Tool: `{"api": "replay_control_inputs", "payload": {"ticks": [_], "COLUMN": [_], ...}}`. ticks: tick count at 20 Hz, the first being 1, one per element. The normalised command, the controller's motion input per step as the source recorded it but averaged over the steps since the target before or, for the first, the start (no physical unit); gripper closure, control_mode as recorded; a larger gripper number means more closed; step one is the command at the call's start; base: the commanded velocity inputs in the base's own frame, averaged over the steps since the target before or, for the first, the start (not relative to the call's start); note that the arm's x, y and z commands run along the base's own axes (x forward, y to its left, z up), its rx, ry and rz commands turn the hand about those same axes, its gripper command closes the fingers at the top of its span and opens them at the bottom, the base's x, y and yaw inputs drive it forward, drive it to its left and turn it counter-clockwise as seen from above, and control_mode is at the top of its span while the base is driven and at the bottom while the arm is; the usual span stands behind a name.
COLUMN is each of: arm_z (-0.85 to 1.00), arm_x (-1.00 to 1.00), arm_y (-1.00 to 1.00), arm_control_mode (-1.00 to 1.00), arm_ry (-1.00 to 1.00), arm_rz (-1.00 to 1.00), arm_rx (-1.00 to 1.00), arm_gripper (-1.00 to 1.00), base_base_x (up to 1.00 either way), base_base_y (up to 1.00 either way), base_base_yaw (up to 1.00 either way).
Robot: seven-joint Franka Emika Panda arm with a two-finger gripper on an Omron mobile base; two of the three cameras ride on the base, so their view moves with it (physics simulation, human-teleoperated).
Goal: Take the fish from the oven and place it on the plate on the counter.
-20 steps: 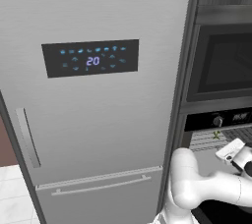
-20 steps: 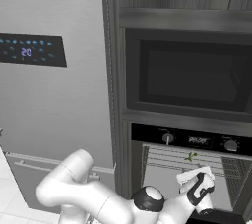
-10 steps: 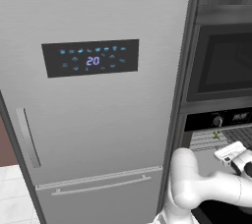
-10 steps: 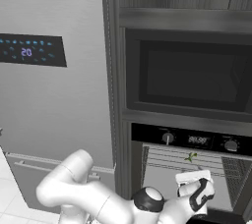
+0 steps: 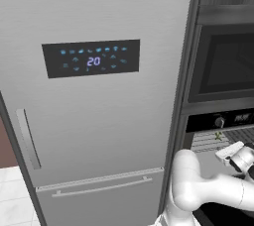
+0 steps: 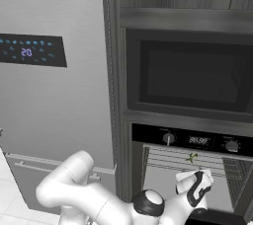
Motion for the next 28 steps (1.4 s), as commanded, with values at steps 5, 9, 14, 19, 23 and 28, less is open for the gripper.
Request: {"api": "replay_control_inputs", "payload": {"ticks": [5, 9, 14, 19, 23, 28], "arm_z": [-0.13, -0.13, -0.14, -0.1, -0.1, -0.26], "arm_x": [0.2, 0.0, 0.0, -0.02, -0.21, -0.55], "arm_y": [0.04, 0.02, 0.0, 0.0, -0.03, -0.12], "arm_control_mode": [-1.0, -1.0, -1.0, -1.0, -1.0, -1.0], "arm_ry": [0.0, 0.0, 0.0, 0.0, 0.0, 0.02], "arm_rz": [0.0, 0.0, 0.01, 0.02, 0.01, 0.0], "arm_rx": [0.01, 0.03, 0.01, 0.0, 0.0, 0.0], "arm_gripper": [1.0, 1.0, 1.0, 1.0, 1.0, 1.0], "base_base_x": [0.0, 0.0, 0.0, 0.0, 0.0, 0.0], "base_base_y": [0.0, 0.0, 0.0, 0.0, 0.0, 0.0], "base_base_yaw": [0.0, 0.0, 0.0, 0.0, 0.0, 0.0]}}
